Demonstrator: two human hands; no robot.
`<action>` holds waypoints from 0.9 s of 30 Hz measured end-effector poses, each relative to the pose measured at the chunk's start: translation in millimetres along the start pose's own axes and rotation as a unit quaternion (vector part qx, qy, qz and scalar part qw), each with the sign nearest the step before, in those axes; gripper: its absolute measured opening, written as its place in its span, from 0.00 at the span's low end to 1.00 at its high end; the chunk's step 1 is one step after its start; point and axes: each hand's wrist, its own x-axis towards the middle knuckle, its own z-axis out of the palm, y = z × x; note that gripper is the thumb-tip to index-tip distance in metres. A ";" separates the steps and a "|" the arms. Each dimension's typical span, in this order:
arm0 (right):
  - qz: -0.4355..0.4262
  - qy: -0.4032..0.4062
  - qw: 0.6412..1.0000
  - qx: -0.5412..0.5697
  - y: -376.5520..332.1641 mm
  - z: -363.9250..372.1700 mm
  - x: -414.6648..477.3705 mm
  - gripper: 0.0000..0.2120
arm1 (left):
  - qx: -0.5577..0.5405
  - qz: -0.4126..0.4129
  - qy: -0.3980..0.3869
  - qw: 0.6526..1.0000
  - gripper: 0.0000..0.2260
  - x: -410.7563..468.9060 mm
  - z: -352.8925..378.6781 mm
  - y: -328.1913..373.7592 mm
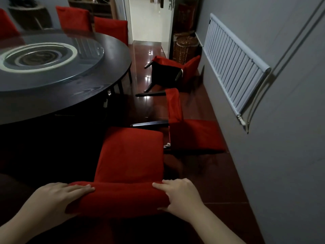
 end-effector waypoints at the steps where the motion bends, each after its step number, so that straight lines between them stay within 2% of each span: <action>1: -0.001 0.000 1.000 -0.006 -9.1 -0.1 5.0 0.34 | -0.003 -0.009 0.004 1.000 0.36 -3.8 6.8 -12.7; 4: 0.000 0.004 1.000 -0.026 -37.0 1.8 20.3 0.33 | -0.021 -0.038 -0.018 0.999 0.44 -15.7 31.6 -56.8; 9: -0.001 0.000 0.999 -0.044 -81.4 9.1 42.5 0.32 | -0.032 -0.023 -0.022 0.999 0.56 -38.0 38.0 -91.2; 14: 0.008 -0.004 0.999 -0.051 -84.8 5.1 45.4 0.33 | 0.006 0.024 0.066 0.998 0.40 -38.5 14.1 -69.1; 16: 0.007 -0.001 0.998 -0.055 -86.0 4.7 44.4 0.33 | 0.005 0.025 0.092 0.995 0.36 -42.1 6.9 -61.7; 21: -0.006 0.008 0.998 -0.064 -87.3 5.7 43.7 0.33 | -0.017 0.008 0.133 0.991 0.32 -51.7 5.2 -54.2; 27: -0.036 -0.009 0.997 -0.065 -72.2 2.1 37.7 0.33 | -0.039 -0.029 0.140 0.989 0.32 -61.7 22.5 -32.4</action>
